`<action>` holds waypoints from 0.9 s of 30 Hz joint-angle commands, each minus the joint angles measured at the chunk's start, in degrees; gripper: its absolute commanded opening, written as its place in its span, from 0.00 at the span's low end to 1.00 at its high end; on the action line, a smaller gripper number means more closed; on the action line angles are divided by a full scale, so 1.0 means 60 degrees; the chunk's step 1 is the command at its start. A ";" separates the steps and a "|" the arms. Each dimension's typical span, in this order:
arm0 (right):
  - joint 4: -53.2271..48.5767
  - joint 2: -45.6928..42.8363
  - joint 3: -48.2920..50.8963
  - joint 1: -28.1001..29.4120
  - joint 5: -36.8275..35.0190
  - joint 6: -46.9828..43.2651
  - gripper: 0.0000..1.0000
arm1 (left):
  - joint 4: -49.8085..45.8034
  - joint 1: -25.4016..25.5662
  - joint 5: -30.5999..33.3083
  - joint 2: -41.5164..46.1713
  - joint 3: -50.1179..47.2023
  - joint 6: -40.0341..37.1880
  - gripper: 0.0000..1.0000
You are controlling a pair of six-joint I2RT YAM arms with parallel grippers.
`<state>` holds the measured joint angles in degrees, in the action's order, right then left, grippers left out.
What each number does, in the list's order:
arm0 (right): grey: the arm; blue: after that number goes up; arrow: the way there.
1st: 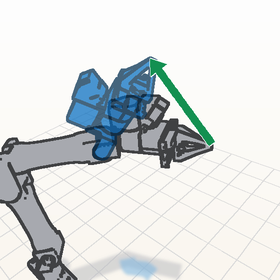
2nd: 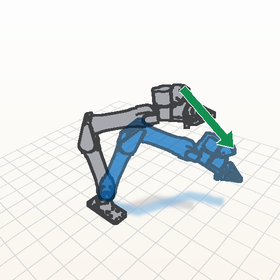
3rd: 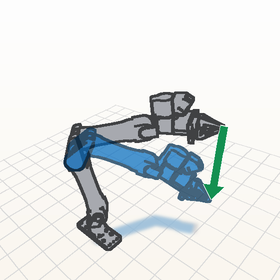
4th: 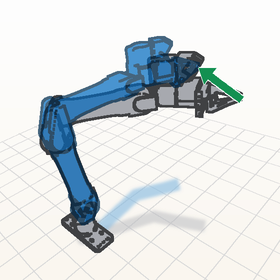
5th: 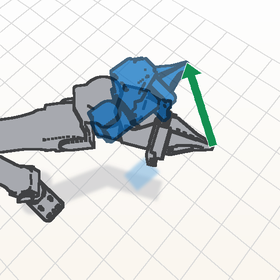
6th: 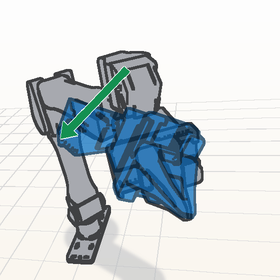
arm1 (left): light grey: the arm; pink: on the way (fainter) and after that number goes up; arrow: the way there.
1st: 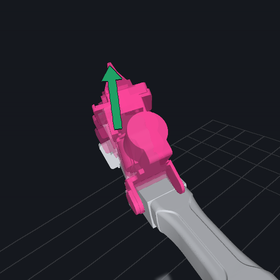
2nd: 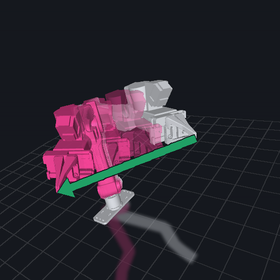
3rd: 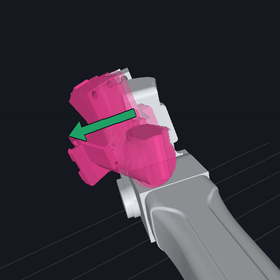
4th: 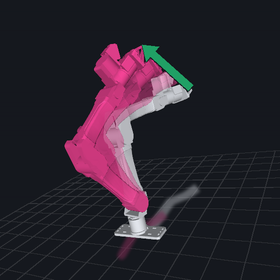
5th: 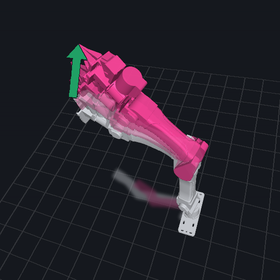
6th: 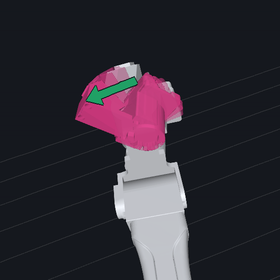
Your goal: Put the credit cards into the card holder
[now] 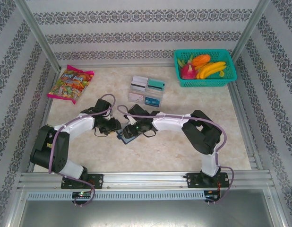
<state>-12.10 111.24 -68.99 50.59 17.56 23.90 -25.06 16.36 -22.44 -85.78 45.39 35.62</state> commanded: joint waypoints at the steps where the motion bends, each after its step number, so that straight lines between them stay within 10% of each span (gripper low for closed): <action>1: 0.0006 0.0019 0.0278 -0.0040 0.0603 0.0183 0.50 | -0.0133 -0.0155 -0.0083 0.0058 0.0246 -0.0003 0.39; 27: 0.1897 -0.0083 0.1190 -0.0555 0.2134 0.1215 0.51 | 0.0027 -0.0724 -0.1202 0.0729 0.0122 0.0007 0.34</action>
<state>-2.90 110.72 -64.18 48.07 26.98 28.47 -26.48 12.29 -26.02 -81.28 46.46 35.62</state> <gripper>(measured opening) 0.514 0.354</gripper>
